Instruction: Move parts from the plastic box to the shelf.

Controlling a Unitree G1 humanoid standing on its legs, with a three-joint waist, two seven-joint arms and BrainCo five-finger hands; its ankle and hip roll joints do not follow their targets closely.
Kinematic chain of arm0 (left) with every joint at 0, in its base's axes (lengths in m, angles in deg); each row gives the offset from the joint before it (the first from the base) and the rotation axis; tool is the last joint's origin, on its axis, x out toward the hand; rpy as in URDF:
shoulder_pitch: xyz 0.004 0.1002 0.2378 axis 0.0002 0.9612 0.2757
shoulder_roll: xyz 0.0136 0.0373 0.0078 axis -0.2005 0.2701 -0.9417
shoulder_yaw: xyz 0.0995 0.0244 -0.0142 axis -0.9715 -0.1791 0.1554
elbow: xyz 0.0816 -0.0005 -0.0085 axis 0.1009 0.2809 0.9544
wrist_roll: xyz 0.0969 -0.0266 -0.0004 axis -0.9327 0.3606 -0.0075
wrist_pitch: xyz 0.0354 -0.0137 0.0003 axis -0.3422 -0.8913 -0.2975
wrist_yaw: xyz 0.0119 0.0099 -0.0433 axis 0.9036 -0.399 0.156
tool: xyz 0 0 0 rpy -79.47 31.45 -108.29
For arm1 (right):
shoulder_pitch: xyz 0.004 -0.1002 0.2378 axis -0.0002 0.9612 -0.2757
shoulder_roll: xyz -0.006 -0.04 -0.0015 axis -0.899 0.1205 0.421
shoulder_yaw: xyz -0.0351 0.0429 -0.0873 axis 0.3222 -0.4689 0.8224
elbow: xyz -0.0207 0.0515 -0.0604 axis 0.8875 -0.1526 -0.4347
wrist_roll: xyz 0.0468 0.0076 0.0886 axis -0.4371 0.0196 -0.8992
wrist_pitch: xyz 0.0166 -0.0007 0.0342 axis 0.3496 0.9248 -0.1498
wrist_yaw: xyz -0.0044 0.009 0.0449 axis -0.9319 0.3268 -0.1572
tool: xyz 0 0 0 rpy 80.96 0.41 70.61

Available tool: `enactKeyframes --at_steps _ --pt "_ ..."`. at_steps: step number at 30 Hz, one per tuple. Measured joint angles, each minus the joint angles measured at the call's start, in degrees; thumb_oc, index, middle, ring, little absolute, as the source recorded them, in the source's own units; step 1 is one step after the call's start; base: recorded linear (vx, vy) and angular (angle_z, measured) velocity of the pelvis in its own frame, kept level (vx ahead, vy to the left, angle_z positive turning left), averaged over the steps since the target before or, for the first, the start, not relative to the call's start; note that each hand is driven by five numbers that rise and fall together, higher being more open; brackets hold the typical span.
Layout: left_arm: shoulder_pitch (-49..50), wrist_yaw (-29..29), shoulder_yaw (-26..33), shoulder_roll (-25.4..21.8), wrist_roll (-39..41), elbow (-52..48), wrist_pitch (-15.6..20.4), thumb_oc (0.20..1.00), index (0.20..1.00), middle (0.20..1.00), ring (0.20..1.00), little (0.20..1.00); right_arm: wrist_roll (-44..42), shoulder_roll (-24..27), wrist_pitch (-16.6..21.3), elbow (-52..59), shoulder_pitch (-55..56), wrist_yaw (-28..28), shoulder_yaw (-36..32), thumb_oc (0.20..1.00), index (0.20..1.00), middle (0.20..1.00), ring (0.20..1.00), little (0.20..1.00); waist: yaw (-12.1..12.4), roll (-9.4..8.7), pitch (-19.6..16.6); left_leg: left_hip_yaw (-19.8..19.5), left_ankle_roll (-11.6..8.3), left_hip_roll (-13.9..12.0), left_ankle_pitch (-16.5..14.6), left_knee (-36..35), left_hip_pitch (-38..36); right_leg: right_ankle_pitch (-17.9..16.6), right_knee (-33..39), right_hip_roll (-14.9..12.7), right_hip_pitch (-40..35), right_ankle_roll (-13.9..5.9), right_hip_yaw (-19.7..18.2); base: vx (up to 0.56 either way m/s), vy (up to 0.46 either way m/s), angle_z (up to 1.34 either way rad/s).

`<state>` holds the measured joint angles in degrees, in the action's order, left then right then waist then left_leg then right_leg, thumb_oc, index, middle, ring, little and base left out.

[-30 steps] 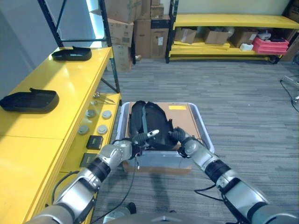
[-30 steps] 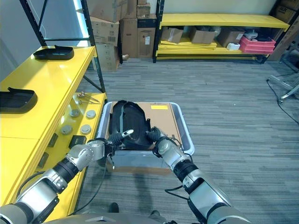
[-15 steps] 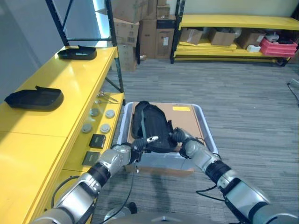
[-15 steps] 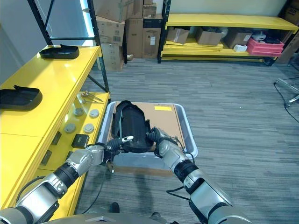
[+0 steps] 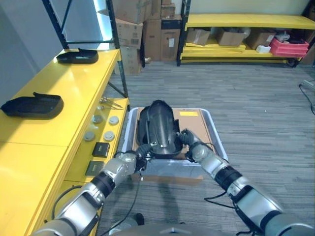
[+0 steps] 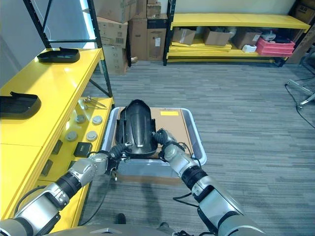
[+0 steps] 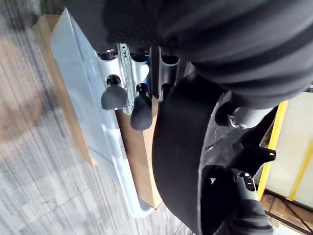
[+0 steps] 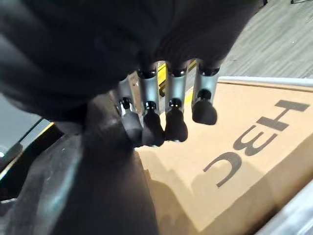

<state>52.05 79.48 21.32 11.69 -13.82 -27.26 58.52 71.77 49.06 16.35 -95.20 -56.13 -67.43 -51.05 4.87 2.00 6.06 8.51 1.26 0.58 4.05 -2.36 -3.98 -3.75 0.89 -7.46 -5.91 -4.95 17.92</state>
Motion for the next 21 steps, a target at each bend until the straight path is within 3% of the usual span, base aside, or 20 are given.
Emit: enactKeyframes --at_steps 1,2,5,6,12,18,21 --pt "0.0 0.49 0.0 0.0 0.02 -0.05 0.55 0.2 0.2 0.2 0.2 0.2 -2.12 -0.17 0.01 0.16 0.0 0.89 -0.19 0.2 0.2 0.2 0.2 0.2 0.03 0.09 0.03 0.0 0.0 0.0 0.0 0.0 -0.01 0.0 0.01 -0.01 -0.02 0.0 0.0 0.0 0.0 0.0" --pt "0.02 2.2 0.04 -0.34 0.07 -1.24 1.18 0.2 0.2 0.2 0.2 0.2 -7.76 -1.51 0.02 0.07 0.1 3.16 -1.75 1.0 1.0 1.0 1.0 1.0 -0.02 0.22 0.15 0.03 0.0 -0.04 0.0 0.0 -0.08 0.05 0.01 0.0 -0.03 0.08 0.01 0.0 0.0 0.0" --pt "0.26 3.69 0.26 -0.71 0.3 -2.57 2.79 0.2 0.2 0.2 0.2 0.2 -15.58 -3.12 1.81 0.26 0.11 5.4 -4.67 1.0 1.0 1.0 1.0 1.0 -0.15 0.53 0.34 0.14 0.0 -0.04 0.0 -0.04 -0.15 0.05 0.02 0.0 -0.04 0.09 0.0 0.0 0.0 0.0" --pt "0.89 4.66 1.6 -0.81 0.8 -4.44 3.72 0.2 0.2 0.2 0.2 0.2 -20.16 -4.61 4.31 0.26 0.31 6.36 -7.78 1.0 1.0 1.0 1.0 1.0 -0.08 0.58 0.54 0.17 0.0 -0.05 0.0 -0.04 -0.16 0.07 0.06 0.0 -0.03 0.11 0.01 0.0 0.0 0.0" --pt "1.54 6.57 5.3 -1.0 1.06 -7.0 8.05 0.2 0.2 0.2 0.2 0.2 -25.2 -7.36 12.37 2.04 0.61 7.77 -12.29 1.0 1.0 1.0 1.0 1.0 0.1 0.63 0.94 0.3 0.0 -0.03 0.0 -0.25 -0.24 0.12 0.46 -0.01 -0.02 0.12 0.0 0.0 0.0 0.0" --pt "1.54 8.37 12.1 -1.19 0.9 -9.9 14.61 0.2 0.2 0.2 0.2 0.2 -25.3 -7.12 13.18 2.32 1.61 8.92 -14.8 1.0 1.0 1.0 1.0 1.0 0.24 0.62 0.97 0.85 0.01 0.02 0.03 -0.89 -0.81 0.21 0.88 0.0 -0.21 0.04 -0.13 0.0 0.01 -0.03" --pt "3.07 8.46 16.14 -1.88 -0.32 -12.55 17.95 0.2 0.2 0.2 0.2 0.2 -24.12 -6.6 12.22 6.5 8.54 7.96 -17.47 1.0 1.0 1.0 1.0 1.0 0.5 0.67 0.98 0.88 0.02 0.08 0.04 -1.58 -0.98 0.32 0.92 0.07 -0.15 -0.04 -0.17 0.0 -0.002 -0.01"
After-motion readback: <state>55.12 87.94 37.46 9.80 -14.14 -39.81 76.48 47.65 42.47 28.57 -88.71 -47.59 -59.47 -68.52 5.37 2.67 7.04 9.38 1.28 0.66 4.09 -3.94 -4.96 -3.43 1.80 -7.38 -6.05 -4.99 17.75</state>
